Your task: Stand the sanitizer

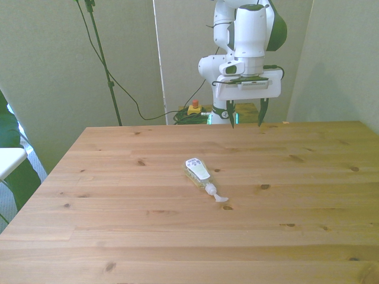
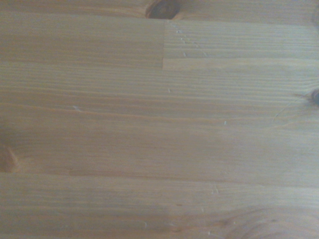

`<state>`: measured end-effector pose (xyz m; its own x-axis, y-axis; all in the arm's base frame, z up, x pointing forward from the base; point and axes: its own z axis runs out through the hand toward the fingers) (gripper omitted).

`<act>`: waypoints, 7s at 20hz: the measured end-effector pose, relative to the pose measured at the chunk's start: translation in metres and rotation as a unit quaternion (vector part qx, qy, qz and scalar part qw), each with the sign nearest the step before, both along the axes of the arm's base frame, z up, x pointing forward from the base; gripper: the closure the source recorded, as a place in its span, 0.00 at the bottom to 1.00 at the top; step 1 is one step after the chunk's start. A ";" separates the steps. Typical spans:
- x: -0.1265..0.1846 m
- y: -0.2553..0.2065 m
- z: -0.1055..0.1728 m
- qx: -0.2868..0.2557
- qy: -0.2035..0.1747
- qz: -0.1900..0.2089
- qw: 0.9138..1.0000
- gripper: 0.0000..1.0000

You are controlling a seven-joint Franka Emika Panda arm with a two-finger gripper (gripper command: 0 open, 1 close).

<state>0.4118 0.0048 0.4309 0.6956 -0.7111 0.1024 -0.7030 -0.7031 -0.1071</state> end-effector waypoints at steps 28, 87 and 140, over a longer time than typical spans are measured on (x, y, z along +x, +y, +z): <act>0.217 -0.118 -0.055 -0.044 -0.052 0.007 0.998 0.00; 0.207 -0.087 0.012 -0.054 -0.350 -0.211 0.911 1.00; 0.160 -0.032 -0.019 -0.077 -0.346 -0.201 0.913 0.00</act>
